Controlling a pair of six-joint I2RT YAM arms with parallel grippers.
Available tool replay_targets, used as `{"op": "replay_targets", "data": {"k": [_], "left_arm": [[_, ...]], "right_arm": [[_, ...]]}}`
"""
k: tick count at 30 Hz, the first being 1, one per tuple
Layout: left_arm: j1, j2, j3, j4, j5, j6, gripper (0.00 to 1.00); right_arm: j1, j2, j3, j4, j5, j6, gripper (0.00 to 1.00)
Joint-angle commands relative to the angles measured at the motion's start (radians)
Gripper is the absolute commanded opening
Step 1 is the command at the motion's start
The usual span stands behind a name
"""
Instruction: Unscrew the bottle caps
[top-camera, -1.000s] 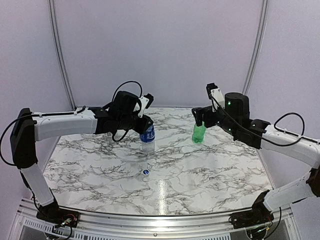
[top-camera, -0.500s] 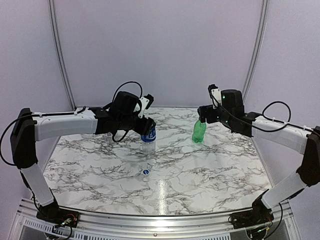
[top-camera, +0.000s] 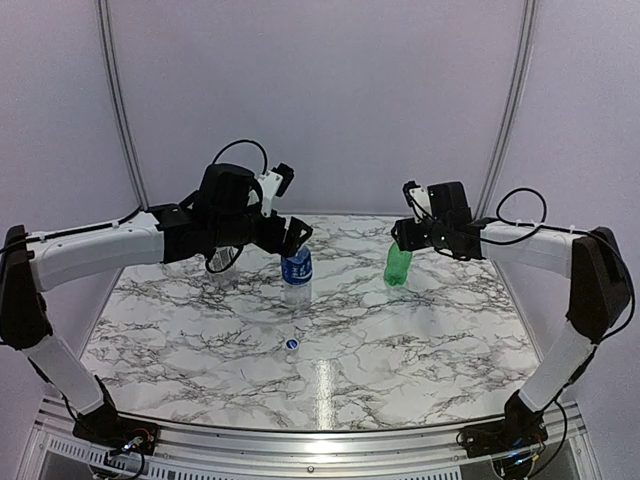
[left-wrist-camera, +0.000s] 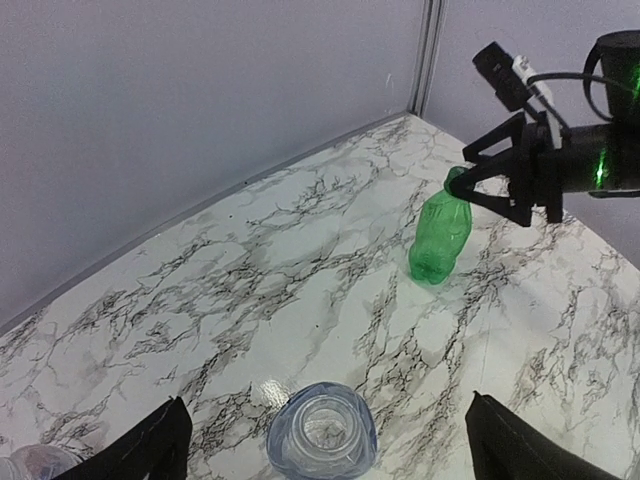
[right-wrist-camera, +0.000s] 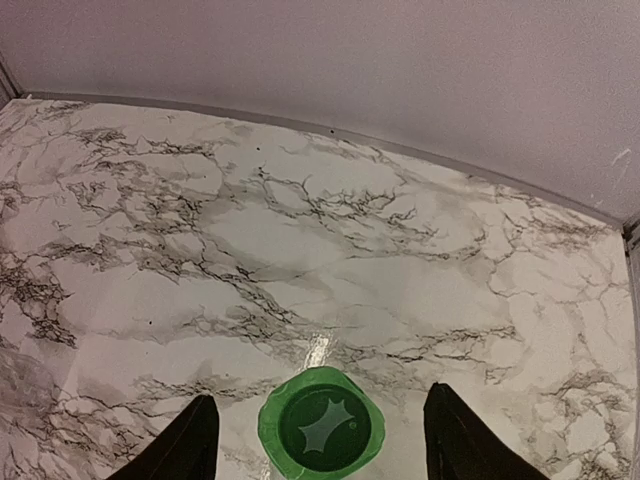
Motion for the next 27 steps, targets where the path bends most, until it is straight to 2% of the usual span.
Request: {"op": "replay_targets", "data": {"k": [1, 6, 14, 18, 23, 27], "left_arm": [[0.002, -0.090, -0.040, 0.040, 0.042, -0.032, 0.99], [0.002, -0.147, -0.083, 0.050, 0.046, -0.050, 0.99], [0.002, -0.242, -0.192, 0.119, 0.056, -0.099, 0.99], [0.002, -0.281, -0.230, 0.121, 0.090, -0.129, 0.99], [0.002, -0.336, -0.284, 0.123, 0.213, -0.147, 0.99], [0.002, -0.407, -0.362, 0.182, 0.294, -0.150, 0.99]], "right_arm": [[-0.016, 0.032, 0.050, -0.015, -0.040, 0.007, 0.59], [-0.021, 0.062, 0.056, -0.011, -0.061, 0.002, 0.45], [-0.023, 0.063, 0.067, -0.011, -0.066, -0.020, 0.17], [-0.021, 0.021, 0.061, -0.032, -0.137, -0.030, 0.02], [0.021, -0.094, 0.025, -0.087, -0.246, -0.043, 0.00], [0.116, -0.208, 0.010, -0.167, -0.367, -0.077, 0.00]]}}
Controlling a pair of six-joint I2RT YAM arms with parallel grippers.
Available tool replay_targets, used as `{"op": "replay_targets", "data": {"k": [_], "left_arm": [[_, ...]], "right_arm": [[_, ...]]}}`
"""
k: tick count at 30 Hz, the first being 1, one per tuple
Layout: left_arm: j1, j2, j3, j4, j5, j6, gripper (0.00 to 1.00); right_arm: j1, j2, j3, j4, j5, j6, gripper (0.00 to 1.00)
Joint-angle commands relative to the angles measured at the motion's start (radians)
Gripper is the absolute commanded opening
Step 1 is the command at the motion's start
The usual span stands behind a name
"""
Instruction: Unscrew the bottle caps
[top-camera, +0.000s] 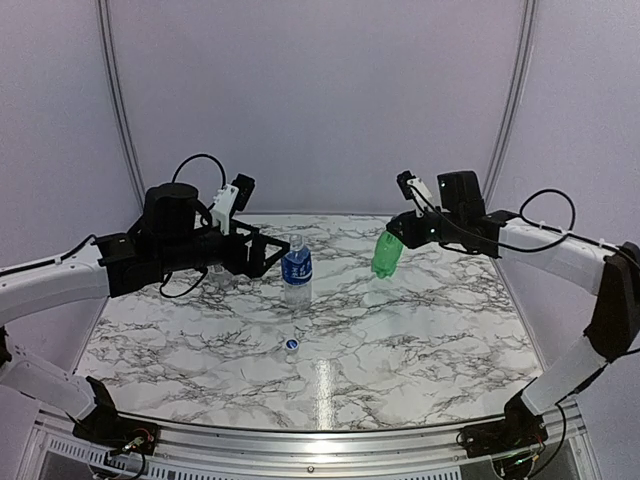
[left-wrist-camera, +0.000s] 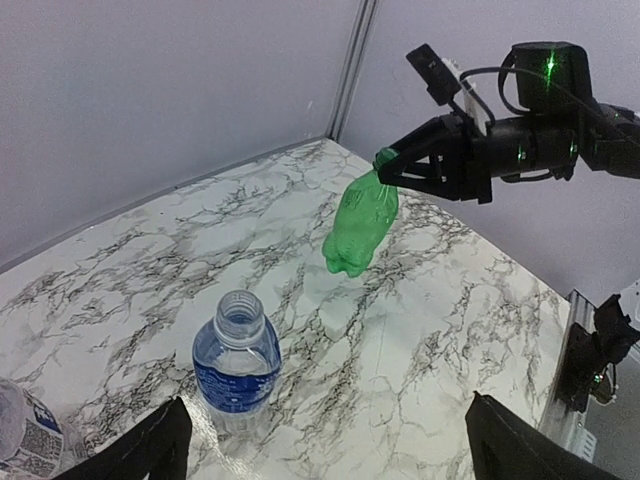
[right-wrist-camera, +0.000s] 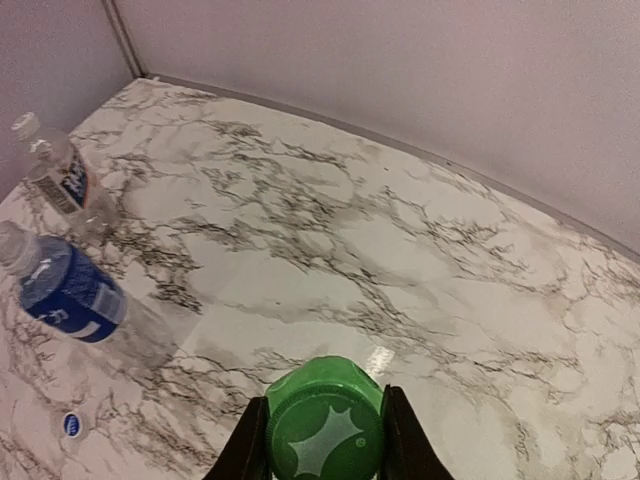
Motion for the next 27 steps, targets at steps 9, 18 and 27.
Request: {"op": "replay_targets", "data": {"k": [9, 18, 27], "left_arm": [[-0.062, -0.132, -0.139, 0.107, 0.227, 0.044, 0.99], [-0.157, -0.117, -0.134, 0.106, 0.280, 0.149, 0.97], [-0.177, -0.115, -0.142, 0.093, 0.231, 0.200, 0.90]], "right_arm": [[0.326, -0.236, 0.050, -0.127, -0.418, -0.025, 0.00], [0.421, -0.158, 0.132, -0.046, -0.562, 0.019, 0.00], [0.426, -0.105, 0.158, 0.056, -0.688, 0.092, 0.00]]}}
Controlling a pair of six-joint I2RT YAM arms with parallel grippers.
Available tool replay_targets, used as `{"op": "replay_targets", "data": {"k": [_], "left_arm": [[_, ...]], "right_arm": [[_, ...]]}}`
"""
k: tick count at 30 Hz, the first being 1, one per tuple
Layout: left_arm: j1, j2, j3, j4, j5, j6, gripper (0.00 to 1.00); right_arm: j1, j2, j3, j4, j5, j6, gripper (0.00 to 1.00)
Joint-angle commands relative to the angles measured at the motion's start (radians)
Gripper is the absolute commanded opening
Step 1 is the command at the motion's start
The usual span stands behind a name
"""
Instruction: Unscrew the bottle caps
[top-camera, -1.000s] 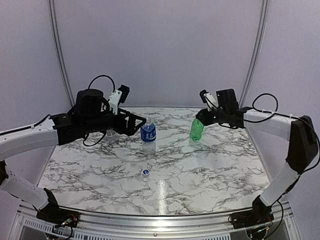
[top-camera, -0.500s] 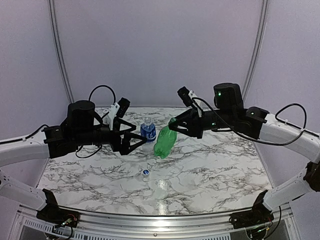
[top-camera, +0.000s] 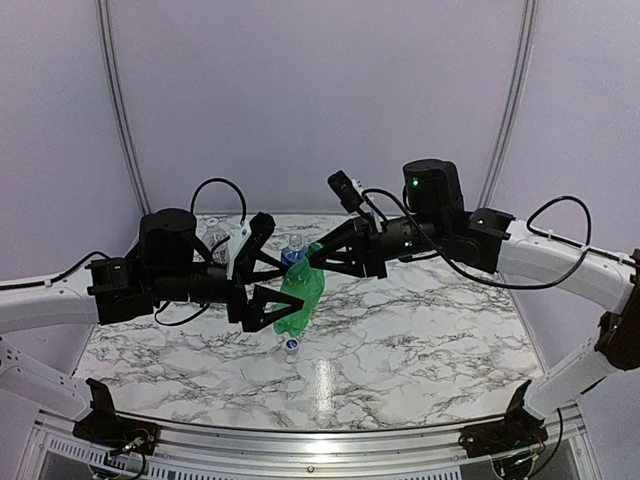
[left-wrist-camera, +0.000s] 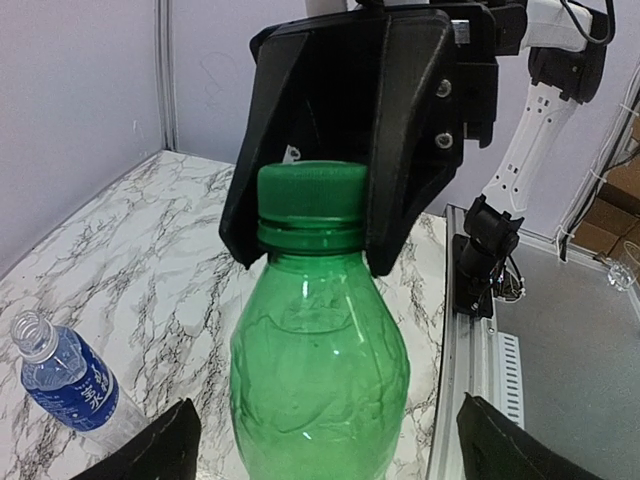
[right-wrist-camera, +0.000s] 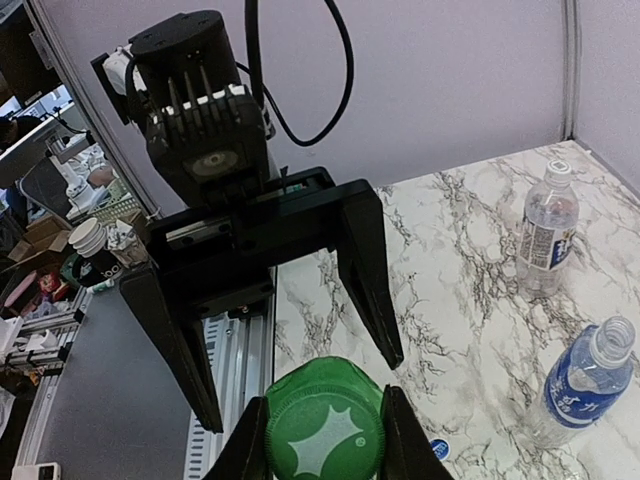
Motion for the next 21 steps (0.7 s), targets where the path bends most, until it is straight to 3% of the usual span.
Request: {"op": "replay_targets", "data": {"k": [1, 13, 21], "left_arm": [[-0.005, 0.001, -0.005, 0.022, -0.015, 0.045, 0.88], [-0.004, 0.028, 0.012, 0.003, 0.009, 0.033, 0.76], [-0.003, 0.030, 0.015, -0.003, 0.007, 0.033, 0.50]], "right_arm": [[0.009, 0.013, 0.053, 0.086, -0.088, 0.051, 0.00], [0.009, 0.026, 0.071, 0.108, -0.113, 0.069, 0.00], [0.008, 0.020, 0.056, 0.130, -0.102, 0.080, 0.00]]}}
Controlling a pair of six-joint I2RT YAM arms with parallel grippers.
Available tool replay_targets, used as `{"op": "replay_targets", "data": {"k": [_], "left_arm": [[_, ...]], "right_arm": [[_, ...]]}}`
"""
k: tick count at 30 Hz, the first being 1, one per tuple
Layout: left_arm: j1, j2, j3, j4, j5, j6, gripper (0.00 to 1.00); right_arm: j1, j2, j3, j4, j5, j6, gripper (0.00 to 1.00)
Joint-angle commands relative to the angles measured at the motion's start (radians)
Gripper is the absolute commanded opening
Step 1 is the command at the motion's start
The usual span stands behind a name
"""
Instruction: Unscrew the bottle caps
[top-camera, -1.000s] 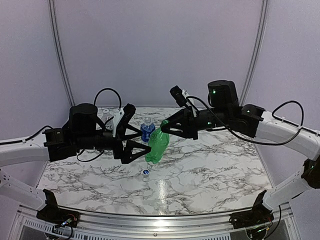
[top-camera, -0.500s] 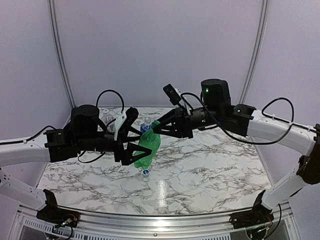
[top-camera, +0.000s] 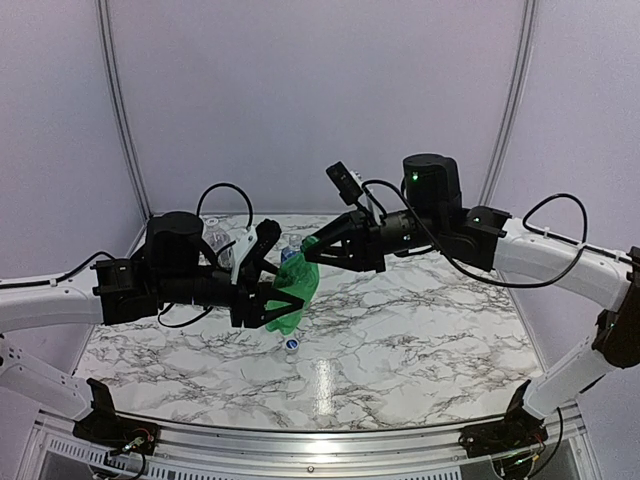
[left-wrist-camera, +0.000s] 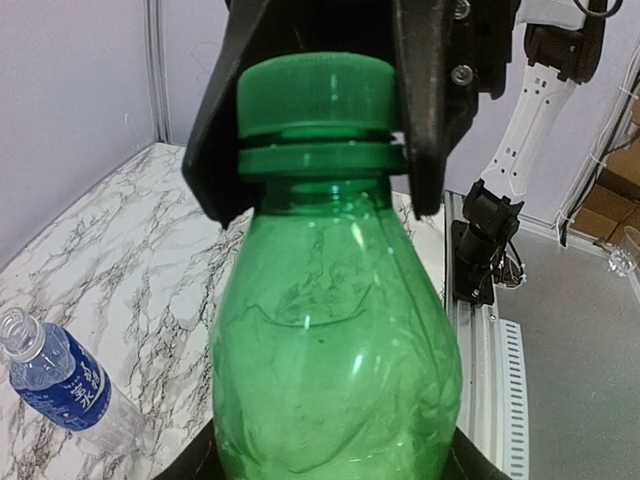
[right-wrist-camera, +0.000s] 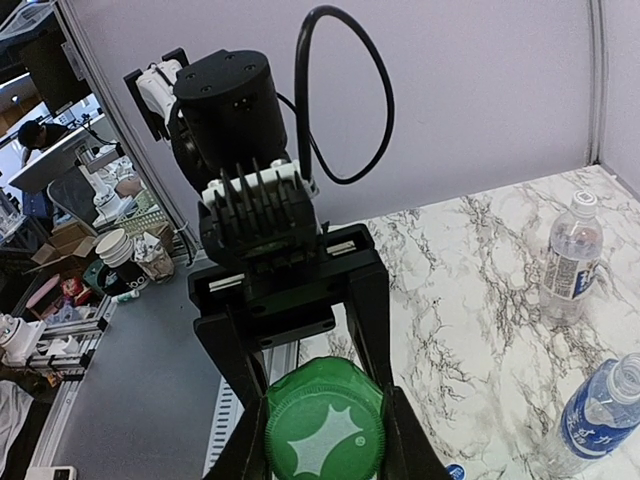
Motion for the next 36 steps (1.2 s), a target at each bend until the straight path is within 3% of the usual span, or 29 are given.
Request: {"op": "replay_targets", "data": {"k": [1, 4, 10, 13, 18, 23, 36], "left_arm": [[0.000, 0.006, 0.012, 0.005, -0.006, 0.003, 0.48], [0.000, 0.005, 0.005, 0.024, -0.024, 0.003, 0.38], [-0.001, 0.006, 0.002, 0.055, -0.044, -0.028, 0.26], [0.000, 0.014, 0.000, 0.062, -0.044, -0.038, 0.23], [0.000, 0.023, 0.000, 0.076, -0.050, -0.049, 0.19], [0.000, 0.031, 0.010, 0.078, -0.054, -0.056, 0.17], [0.000, 0.028, 0.012, 0.079, -0.070, -0.062, 0.15]], "right_arm": [[0.007, -0.010, 0.031, 0.059, -0.009, 0.025, 0.03], [0.008, -0.018, 0.018, 0.081, 0.022, 0.043, 0.20], [0.008, -0.038, -0.009, 0.147, 0.120, 0.101, 0.66], [0.009, -0.060, -0.031, 0.196, 0.175, 0.148, 0.77], [0.012, -0.062, -0.028, 0.205, 0.237, 0.170, 0.79], [0.015, -0.044, -0.030, 0.197, 0.249, 0.175, 0.73], [0.030, 0.001, -0.031, 0.175, 0.248, 0.167, 0.69]]}}
